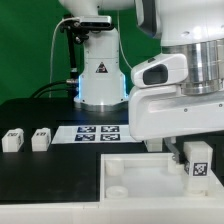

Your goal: Assemble one leg

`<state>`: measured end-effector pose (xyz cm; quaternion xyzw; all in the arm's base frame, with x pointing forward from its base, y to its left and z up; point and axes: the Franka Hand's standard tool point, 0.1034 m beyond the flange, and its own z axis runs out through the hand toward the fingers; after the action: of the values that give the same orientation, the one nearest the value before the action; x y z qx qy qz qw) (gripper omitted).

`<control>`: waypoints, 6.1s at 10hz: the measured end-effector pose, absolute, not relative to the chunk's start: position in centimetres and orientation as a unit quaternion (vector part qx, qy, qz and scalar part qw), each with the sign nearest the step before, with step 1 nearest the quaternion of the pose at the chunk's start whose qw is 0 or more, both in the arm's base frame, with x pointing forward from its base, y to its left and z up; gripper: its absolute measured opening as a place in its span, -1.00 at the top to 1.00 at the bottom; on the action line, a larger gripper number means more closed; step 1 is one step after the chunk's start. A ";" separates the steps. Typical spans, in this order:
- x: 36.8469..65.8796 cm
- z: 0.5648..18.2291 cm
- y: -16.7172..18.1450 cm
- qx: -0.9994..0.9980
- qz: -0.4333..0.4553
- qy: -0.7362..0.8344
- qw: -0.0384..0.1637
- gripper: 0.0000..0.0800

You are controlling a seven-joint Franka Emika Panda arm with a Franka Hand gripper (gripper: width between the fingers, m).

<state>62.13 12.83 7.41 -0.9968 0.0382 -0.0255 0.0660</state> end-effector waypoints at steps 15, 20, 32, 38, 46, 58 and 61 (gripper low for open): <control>62.0 6.9 11.9 -0.841 0.049 0.528 0.110 -0.47; 62.0 7.1 11.9 -0.968 0.015 0.233 0.093 -0.62; 62.7 7.1 11.3 -0.944 -0.003 0.318 0.084 0.26; 62.6 7.1 11.6 -0.752 0.059 0.646 0.114 0.26; 62.4 6.9 11.4 -0.953 0.012 0.286 0.100 -0.62; 62.7 7.1 11.0 -0.948 0.001 0.308 0.074 0.27; 62.4 7.0 11.3 -0.804 0.048 0.585 0.095 0.27</control>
Offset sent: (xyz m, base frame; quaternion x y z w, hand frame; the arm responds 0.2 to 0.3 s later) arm 0.0106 -0.0088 0.0034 -0.0008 -0.0054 0.3488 0.9372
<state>62.43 11.25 6.97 -0.8039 0.5852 0.0481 0.0946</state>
